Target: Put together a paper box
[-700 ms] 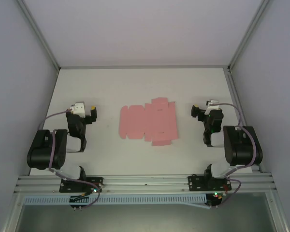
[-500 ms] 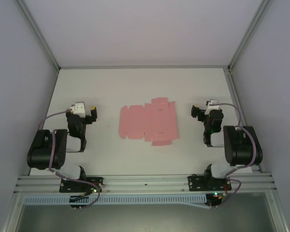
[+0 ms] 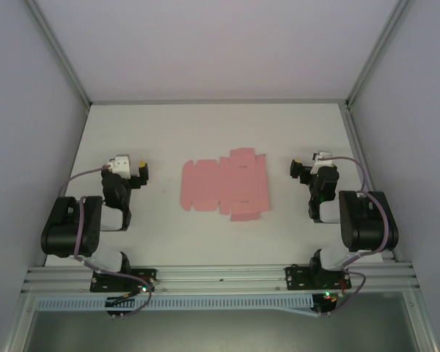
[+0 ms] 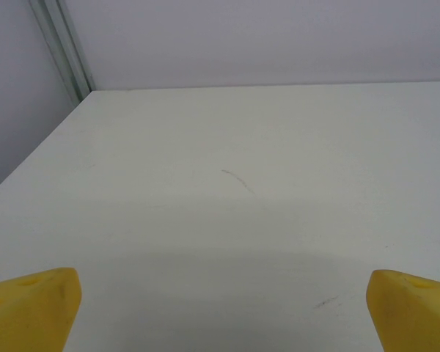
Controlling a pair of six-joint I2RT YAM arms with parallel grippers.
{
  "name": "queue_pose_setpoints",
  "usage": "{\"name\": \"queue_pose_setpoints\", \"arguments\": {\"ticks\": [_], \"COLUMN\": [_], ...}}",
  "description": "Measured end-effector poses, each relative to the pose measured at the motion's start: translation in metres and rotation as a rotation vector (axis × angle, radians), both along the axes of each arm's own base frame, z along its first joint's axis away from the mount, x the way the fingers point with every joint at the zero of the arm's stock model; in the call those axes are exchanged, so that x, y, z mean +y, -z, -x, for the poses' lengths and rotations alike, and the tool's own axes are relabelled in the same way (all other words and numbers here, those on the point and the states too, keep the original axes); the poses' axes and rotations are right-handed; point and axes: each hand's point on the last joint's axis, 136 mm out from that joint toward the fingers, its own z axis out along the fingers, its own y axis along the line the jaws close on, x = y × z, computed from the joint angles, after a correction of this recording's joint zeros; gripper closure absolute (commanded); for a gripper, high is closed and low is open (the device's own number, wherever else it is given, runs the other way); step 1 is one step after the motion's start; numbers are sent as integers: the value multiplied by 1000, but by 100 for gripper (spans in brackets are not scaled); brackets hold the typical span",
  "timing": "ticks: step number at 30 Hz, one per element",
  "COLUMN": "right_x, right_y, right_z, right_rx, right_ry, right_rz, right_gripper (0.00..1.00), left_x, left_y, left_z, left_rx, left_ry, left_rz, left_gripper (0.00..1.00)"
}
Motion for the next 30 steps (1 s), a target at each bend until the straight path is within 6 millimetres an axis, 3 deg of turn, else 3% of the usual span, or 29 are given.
{"name": "queue_pose_setpoints", "arguments": {"ticks": [11,14,17,20,23,26,30], "right_x": [0,4,18,50,86,121,159], "right_y": [1,-16,-60,-99,-111,-99,-58], "right_z": [1,-3,-15,-25,-25,-18,-3], "right_rx": [23,48,26,38,117,250,441], "right_ry": [-1,-7,-31,-84,-147,-214,-293], "right_rz": [0,1,-7,-40,-83,-150,-241], "right_gripper": [0,0,0,0,0,0,0], "left_x": [3,3,-5,-35,-77,-120,-153], "left_y": [-1,-29,-68,-93,-102,-105,-95], "left_z": [-6,-24,-39,-42,-37,-28,-12], "left_rx": [38,48,16,32,97,177,275], "left_ry": [-19,-28,-17,40,119,203,269], "left_rz": [-4,14,69,137,216,270,328], "left_gripper": [0,0,0,0,0,0,0]}}
